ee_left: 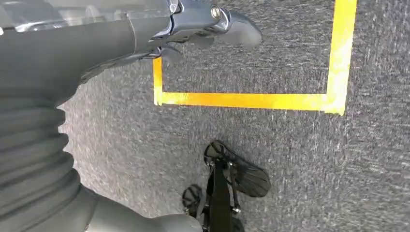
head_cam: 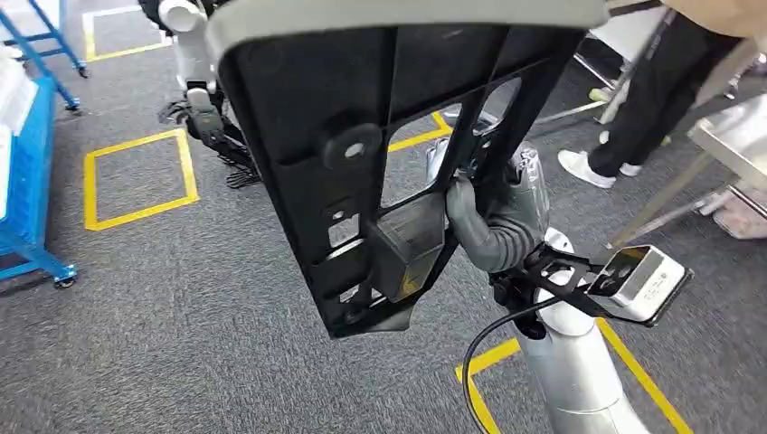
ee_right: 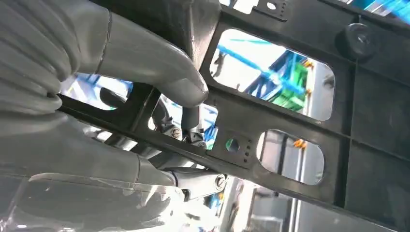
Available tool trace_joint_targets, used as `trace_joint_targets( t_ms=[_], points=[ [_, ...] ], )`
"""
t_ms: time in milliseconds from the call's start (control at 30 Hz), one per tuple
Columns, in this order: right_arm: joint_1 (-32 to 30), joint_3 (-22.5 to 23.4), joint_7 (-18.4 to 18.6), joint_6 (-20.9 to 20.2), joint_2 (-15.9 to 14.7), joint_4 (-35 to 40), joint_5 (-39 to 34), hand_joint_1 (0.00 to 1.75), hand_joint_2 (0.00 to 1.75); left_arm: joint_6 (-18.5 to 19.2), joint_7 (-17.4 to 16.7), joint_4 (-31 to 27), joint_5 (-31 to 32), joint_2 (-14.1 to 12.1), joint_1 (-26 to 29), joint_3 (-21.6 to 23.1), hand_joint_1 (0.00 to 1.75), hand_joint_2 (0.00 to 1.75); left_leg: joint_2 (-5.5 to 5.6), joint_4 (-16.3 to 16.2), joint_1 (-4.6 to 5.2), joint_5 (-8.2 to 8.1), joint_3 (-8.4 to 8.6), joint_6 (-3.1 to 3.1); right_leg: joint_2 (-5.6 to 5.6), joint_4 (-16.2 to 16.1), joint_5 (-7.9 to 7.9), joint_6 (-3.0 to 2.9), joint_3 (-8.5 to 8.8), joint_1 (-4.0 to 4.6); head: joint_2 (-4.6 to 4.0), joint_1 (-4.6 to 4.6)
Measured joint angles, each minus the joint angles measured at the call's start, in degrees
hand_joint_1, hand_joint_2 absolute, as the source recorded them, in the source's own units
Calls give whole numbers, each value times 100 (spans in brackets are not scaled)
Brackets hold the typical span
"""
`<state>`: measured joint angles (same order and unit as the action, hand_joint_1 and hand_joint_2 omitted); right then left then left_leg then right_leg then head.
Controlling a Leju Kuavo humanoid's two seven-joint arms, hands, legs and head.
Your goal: Take the parts from the cabinet and place them on the table.
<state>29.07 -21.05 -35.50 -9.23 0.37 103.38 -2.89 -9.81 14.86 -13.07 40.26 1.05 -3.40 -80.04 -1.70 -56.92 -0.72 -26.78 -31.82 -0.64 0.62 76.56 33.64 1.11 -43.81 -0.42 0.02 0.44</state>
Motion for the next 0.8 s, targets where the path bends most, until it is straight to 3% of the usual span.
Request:
trace_joint_targets(
  t_ms=[133,200,233,267,300,333,400,433,467,500,567,600,633,700,733,767,800],
  points=[
    [-5,0,0,0,0,0,4,175,175,2,0,0,2,0,0,0,0,175,-18,0,0,-2,0,-2,-2,-5,-19,1,4,0,-2,-2],
    [-16,0,0,0,0,0,13,175,175,13,-4,0,9,2,-4,2,0,175,-73,-3,3,-4,1,0,-10,-133,-128,-1,78,-1,-2,4],
    [-19,0,0,0,0,2,24,175,175,17,-9,0,17,4,-9,4,0,175,-113,-6,4,-8,3,2,-23,-338,-251,-7,196,1,-2,2],
    [-16,2,2,5,-2,7,31,175,175,22,-15,0,39,9,-18,9,0,175,-168,-11,7,-16,8,8,-61,-789,-467,-20,444,5,-2,2],
    [-11,4,2,11,-2,31,42,175,175,53,-31,0,59,15,-30,28,0,175,-256,-15,24,-39,42,40,-404,-1779,-766,-90,1006,45,-2,4],
    [-8,17,2,13,-13,44,46,175,175,74,-55,0,94,17,-33,35,0,175,-393,-26,66,-72,54,114,-387,-1875,-724,-145,1006,116,-2,5],
    [-12,28,2,13,-31,46,44,175,175,83,-55,0,96,17,-50,37,0,175,-506,-20,81,-85,82,172,-259,-1916,-757,-204,997,83,-2,-2],
    [-18,31,4,13,-37,68,46,175,175,87,-55,0,100,17,-64,42,0,175,-386,-70,43,-158,62,204,-211,-1952,-784,-221,1034,41,-2,-2],
    [0,33,-2,13,-46,81,44,175,175,98,-52,0,107,24,-66,42,0,175,-130,-296,32,-326,-18,226,-156,-1961,-792,-248,1037,34,-2,-6],
    [-3,33,-2,11,-46,83,39,175,175,107,-44,0,109,24,-60,44,0,175,21,-718,21,-566,-199,242,-110,-1961,-798,-264,1037,34,-2,-13],
    [-34,33,-2,11,-63,87,39,175,175,109,-15,0,107,11,-39,44,0,175,116,-1699,15,-946,-660,272,40,-1950,-800,-270,1034,37,-2,-15],
    [-61,37,-4,11,-72,100,39,175,175,109,-2,0,107,9,-26,44,0,175,117,-1912,13,-939,-776,279,114,-1943,-800,-270,1037,36,-2,-17],
    [-89,37,-6,13,-85,129,39,175,175,116,7,0,109,7,-21,44,0,175,120,-1824,8,-806,-765,278,185,-1936,-799,-269,1043,34,-2,-15],
    [-126,50,-20,33,-107,214,35,175,175,131,37,0,133,-9,-31,55,0,175,165,-944,-11,-246,-396,268,345,-1913,-782,-243,1062,20,-2,-15],
    [-141,57,-28,53,-111,253,29,175,175,142,48,-2,157,-29,-28,65,0,175,331,-395,-37,29,-160,269,417,-1887,-764,-216,1064,8,-2,-17],
    [-161,61,-46,81,-111,275,26,175,175,153,53,-2,181,-35,-29,74,0,175,601,-204,-47,-54,-68,254,474,-1864,-753,-186,1036,32,-2,-11],
    [-168,66,-50,94,-112,289,22,175,175,151,63,-2,195,-44,-27,81,0,175,585,-81,-59,-65,-28,226,544,-1821,-762,-158,985,25,-2,-11]
  ],
)
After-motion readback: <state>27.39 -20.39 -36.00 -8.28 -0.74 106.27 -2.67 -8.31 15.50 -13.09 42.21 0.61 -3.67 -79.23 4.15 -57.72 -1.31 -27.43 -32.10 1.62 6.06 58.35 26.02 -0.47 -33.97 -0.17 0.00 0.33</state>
